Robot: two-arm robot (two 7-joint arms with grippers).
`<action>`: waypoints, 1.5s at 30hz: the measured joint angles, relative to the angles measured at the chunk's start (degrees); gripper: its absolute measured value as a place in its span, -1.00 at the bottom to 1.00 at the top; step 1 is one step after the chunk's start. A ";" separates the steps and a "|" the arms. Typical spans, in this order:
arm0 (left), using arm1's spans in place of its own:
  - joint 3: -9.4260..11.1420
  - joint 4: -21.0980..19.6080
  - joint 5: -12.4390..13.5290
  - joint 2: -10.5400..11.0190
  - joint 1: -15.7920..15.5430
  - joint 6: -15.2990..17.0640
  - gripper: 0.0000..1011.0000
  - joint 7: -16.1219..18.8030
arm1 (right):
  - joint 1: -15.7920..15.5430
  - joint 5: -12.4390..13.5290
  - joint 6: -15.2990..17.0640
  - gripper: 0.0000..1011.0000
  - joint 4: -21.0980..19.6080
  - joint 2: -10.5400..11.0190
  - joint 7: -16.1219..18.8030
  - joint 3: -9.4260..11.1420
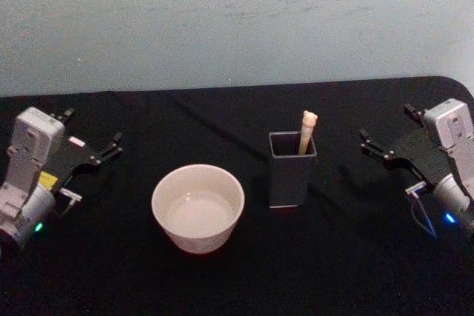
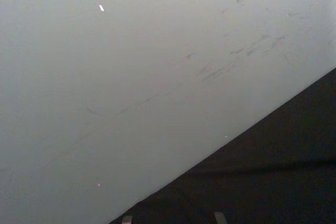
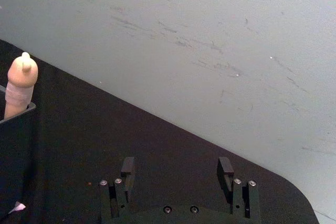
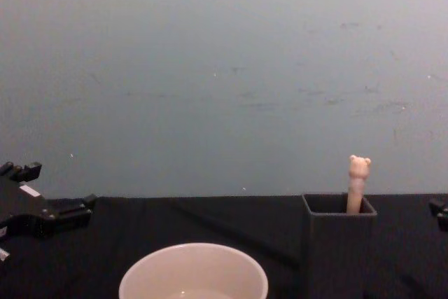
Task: Pick up the stirring spoon with one hand, stir inside the cup, then place it back in its original position.
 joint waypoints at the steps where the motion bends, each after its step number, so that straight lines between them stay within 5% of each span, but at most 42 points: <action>1: 0.00 0.00 0.00 0.00 0.00 0.00 0.98 0.00 | 0.00 0.00 0.00 0.98 0.00 0.00 0.00 0.00; 34: 0.00 0.00 0.00 0.00 0.00 0.00 0.98 0.00 | -0.01 -0.01 0.01 0.98 0.00 0.00 0.00 0.01; 45: 0.00 0.00 0.00 0.00 0.00 0.00 0.98 0.00 | -0.12 3.25 -0.70 0.98 0.17 -1.88 3.41 3.43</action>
